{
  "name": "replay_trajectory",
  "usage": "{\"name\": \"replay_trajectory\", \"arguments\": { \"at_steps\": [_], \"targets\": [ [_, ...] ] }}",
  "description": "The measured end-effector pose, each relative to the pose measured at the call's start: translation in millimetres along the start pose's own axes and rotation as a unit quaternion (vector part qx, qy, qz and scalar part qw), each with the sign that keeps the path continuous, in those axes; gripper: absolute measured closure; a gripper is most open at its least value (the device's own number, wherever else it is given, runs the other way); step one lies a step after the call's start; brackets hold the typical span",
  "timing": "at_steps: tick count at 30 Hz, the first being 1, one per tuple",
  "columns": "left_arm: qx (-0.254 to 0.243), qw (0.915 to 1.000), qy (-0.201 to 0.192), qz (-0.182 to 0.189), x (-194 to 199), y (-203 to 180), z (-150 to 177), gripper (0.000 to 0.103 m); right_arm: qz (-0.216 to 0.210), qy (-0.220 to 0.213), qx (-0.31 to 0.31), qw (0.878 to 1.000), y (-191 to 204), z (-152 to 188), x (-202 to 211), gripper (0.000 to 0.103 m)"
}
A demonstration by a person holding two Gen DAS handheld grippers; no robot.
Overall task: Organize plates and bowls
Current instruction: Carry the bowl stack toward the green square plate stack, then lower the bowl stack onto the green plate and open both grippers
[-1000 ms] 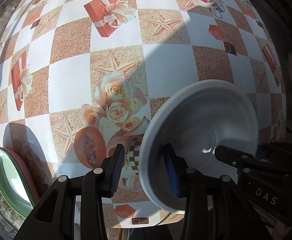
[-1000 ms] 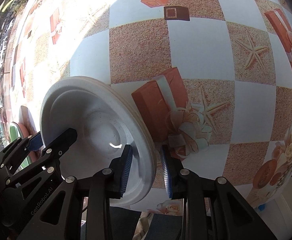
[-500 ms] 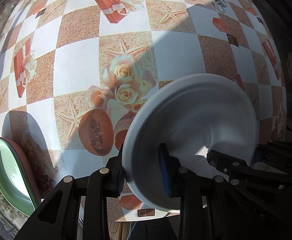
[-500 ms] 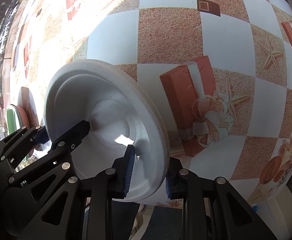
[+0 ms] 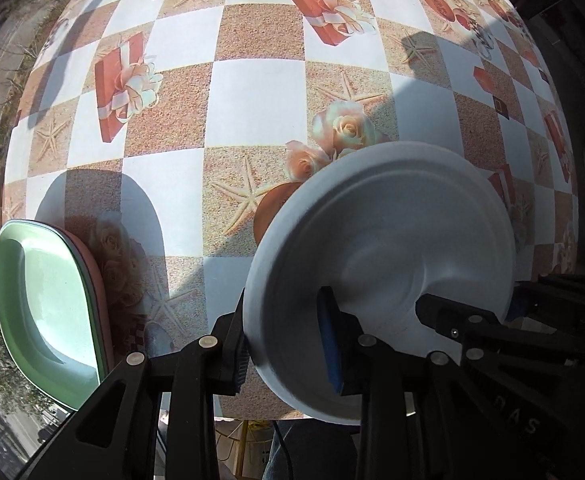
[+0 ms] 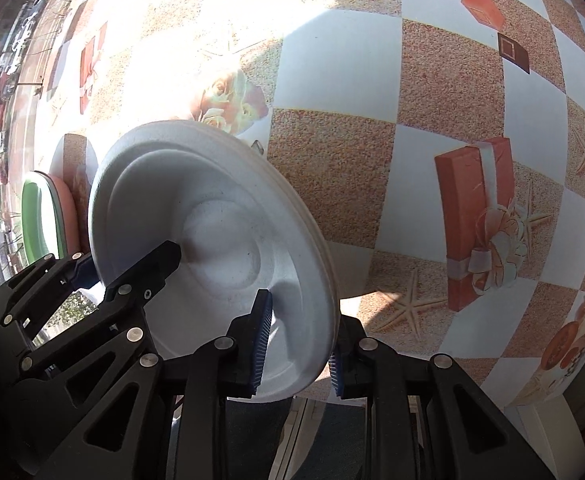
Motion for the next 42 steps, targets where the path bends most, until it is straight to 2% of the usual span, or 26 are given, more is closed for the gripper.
{"name": "replay_trajectory", "arguments": {
  "at_steps": [10,19,23,31,38,40,42],
  "targets": [
    [0.069,0.9974,-0.021,-0.008,20,74,16,0.07,0.007,-0.003,0.053,0.999,65,-20,-15,0.075],
    [0.155,0.9872,-0.027,-0.022,34,156,40,0.069,0.006,0.0,0.127,0.992,152,-31,-41,0.075],
    [0.182,0.9821,-0.03,-0.038,40,170,43,0.069,0.01,0.008,0.157,0.988,190,-33,-61,0.075],
    [0.232,0.9713,-0.02,-0.05,29,203,52,0.069,0.017,0.024,0.209,0.978,227,-26,-100,0.075],
    [0.252,0.9661,-0.014,-0.057,22,227,61,0.069,0.023,0.029,0.236,0.971,259,-31,-137,0.075],
    [0.249,0.9661,-0.011,-0.069,17,230,61,0.063,0.024,0.031,0.24,0.97,266,-35,-148,0.075],
    [0.243,0.9654,-0.014,-0.094,17,234,64,0.047,0.03,0.029,0.245,0.969,273,-38,-158,0.075]
  ]
}}
Point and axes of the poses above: each gripper's, at about its wrist camera, not at the fingertips, and x roughly against the way its jaws point, y to its left, z to its underside, the point moved 10 cm from there along -x, roughly the way its jaws point, and after that the axes turned 11 degrees about -z, right-handed, at the moved point
